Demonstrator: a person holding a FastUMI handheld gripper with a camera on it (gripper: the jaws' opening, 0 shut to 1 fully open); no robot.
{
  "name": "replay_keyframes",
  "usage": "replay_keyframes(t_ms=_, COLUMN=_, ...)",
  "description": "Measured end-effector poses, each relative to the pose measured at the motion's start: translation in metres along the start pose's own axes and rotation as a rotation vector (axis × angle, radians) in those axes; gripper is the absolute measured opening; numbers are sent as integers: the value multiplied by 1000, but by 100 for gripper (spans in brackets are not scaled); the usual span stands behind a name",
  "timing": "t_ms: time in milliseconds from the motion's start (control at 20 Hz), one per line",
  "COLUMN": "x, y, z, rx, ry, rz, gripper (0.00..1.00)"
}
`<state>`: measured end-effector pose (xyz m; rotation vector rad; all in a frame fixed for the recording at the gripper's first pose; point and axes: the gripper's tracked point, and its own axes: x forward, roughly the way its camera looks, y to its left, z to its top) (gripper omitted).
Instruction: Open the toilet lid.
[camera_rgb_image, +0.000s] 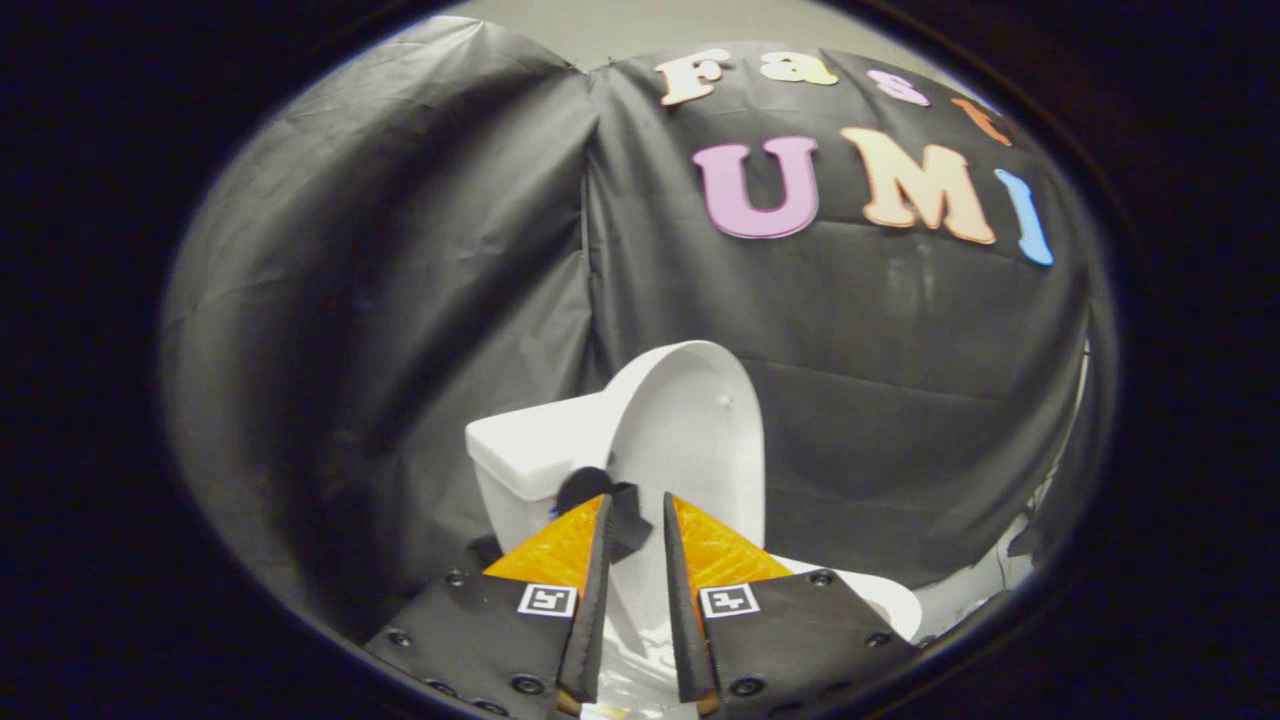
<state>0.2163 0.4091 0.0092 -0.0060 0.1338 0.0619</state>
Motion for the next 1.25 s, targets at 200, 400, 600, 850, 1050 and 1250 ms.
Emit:
replay_keyframes(t_ms=200, x=-24, y=-48, z=18, rx=-16, ry=-86, rz=-167, gripper=31)
replay_keyframes(t_ms=400, x=-50, y=-103, z=42, rx=-135, ry=-134, rz=-327, gripper=30)
replay_keyframes(t_ms=600, x=-67, y=-142, z=75, rx=-200, ry=-217, rz=-337, gripper=30)
replay_keyframes(t_ms=850, x=-95, y=-196, z=98, rx=-220, ry=-302, rz=-352, gripper=27)
replay_keyframes(t_ms=1050, x=-124, y=-247, z=94, rx=-194, ry=-336, rz=-386, gripper=27)
replay_keyframes(t_ms=1250, x=-155, y=-298, z=68, rx=-144, ry=-310, rz=-421, gripper=27)
